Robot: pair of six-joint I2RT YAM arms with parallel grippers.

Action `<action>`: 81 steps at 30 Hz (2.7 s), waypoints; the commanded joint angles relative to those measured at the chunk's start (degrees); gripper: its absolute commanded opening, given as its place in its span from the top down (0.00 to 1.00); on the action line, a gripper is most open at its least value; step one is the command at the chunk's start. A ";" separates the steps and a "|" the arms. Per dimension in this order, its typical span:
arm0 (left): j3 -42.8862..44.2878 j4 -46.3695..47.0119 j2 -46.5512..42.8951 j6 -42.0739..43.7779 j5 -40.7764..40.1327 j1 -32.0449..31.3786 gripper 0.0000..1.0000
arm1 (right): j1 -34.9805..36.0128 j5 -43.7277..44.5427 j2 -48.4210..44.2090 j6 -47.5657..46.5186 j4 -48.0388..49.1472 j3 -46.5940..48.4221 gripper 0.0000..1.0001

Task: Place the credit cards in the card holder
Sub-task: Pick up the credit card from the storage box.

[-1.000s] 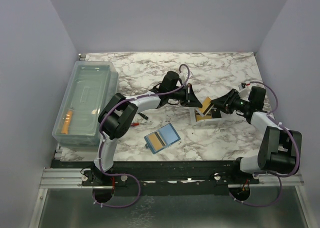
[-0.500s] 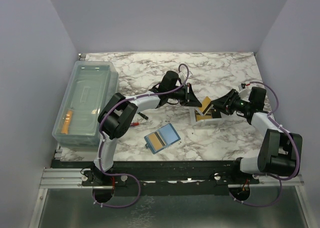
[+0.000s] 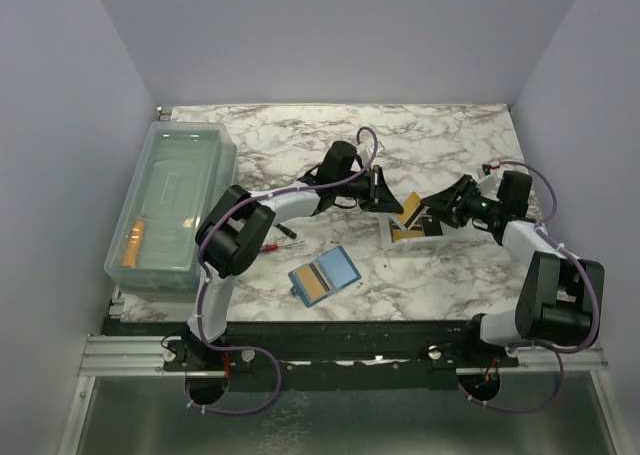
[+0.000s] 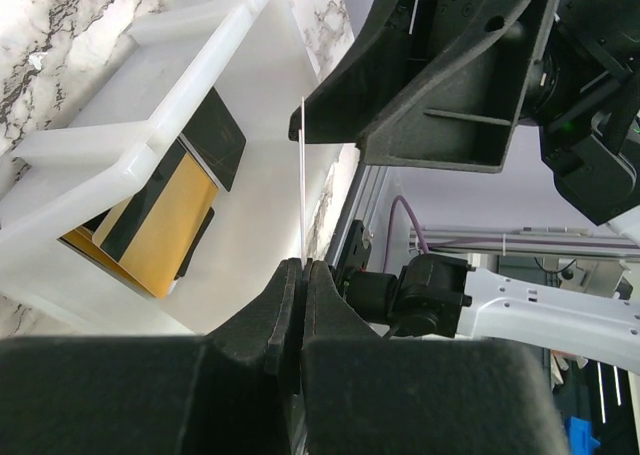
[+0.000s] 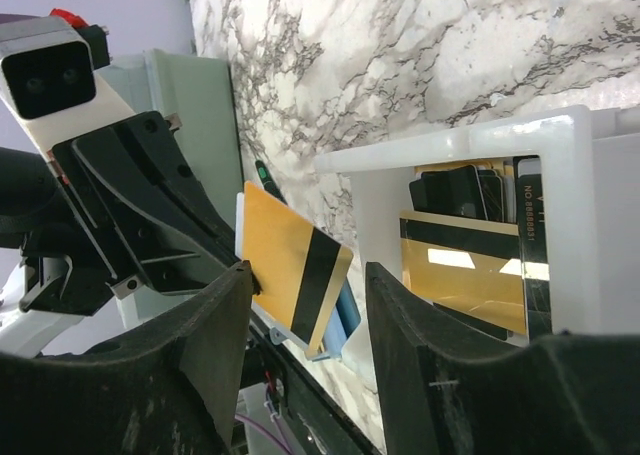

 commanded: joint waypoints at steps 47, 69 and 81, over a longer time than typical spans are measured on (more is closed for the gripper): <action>0.91 12.42 3.95 -11.25 5.70 -1.16 1.00 | -0.22 -13.15 2.83 17.97 28.38 -8.17 0.73; 2.77 2.71 7.74 -6.41 0.19 -0.31 1.00 | -0.40 6.36 -0.99 2.26 -0.26 0.35 1.00; 6.87 -8.76 6.84 0.37 -3.95 -0.33 0.36 | -0.43 15.49 -6.32 -12.60 -16.86 8.70 1.00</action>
